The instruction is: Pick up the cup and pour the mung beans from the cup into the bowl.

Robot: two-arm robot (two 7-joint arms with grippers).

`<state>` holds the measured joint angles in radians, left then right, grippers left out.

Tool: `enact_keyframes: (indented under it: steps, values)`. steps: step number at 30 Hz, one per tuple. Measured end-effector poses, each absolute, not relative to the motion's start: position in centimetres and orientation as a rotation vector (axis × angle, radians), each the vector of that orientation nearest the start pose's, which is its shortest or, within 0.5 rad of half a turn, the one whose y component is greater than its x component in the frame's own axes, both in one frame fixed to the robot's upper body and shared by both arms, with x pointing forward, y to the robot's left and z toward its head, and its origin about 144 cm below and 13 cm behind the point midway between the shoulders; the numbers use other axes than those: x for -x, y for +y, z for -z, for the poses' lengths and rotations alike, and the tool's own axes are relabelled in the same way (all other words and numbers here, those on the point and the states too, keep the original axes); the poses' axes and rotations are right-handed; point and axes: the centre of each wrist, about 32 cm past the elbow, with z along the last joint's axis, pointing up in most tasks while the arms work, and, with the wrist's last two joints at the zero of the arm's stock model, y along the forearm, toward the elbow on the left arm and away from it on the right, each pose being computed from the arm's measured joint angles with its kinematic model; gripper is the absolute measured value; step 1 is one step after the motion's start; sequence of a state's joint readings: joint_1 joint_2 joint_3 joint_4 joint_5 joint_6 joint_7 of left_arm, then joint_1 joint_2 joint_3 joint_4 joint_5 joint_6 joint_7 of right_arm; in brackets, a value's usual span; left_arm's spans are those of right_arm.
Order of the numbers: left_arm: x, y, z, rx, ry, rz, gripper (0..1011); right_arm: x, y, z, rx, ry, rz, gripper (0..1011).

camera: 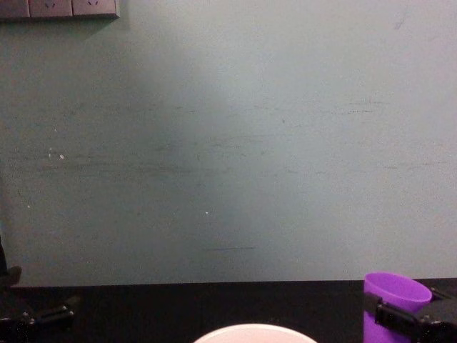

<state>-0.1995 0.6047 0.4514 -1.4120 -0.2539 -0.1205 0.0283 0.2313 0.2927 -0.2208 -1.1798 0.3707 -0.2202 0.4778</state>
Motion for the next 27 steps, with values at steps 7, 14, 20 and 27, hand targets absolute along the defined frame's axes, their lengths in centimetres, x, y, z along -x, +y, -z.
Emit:
enact_keyframes:
  steps: [7, 14, 20, 27]
  values:
    - [-48.86, 30.97, -113.98, -0.304, -0.285, -1.248, 1004, -51.64, -28.07, -109.37, -0.008, -0.003, 0.999, 718]
    - [-48.86, 30.97, -113.98, -0.304, -0.285, -1.248, 1003, -51.63, -27.76, -109.16, 0.021, -0.033, 0.987, 718]
    - [-48.86, 30.97, -113.98, -0.304, -0.285, -1.248, 1003, -51.58, -27.75, -109.11, 0.042, -0.055, 0.984, 718]
    - [-48.86, 30.97, -113.98, -0.304, -0.285, -1.248, 1003, -51.51, -27.79, -109.07, 0.046, -0.063, 0.983, 718]
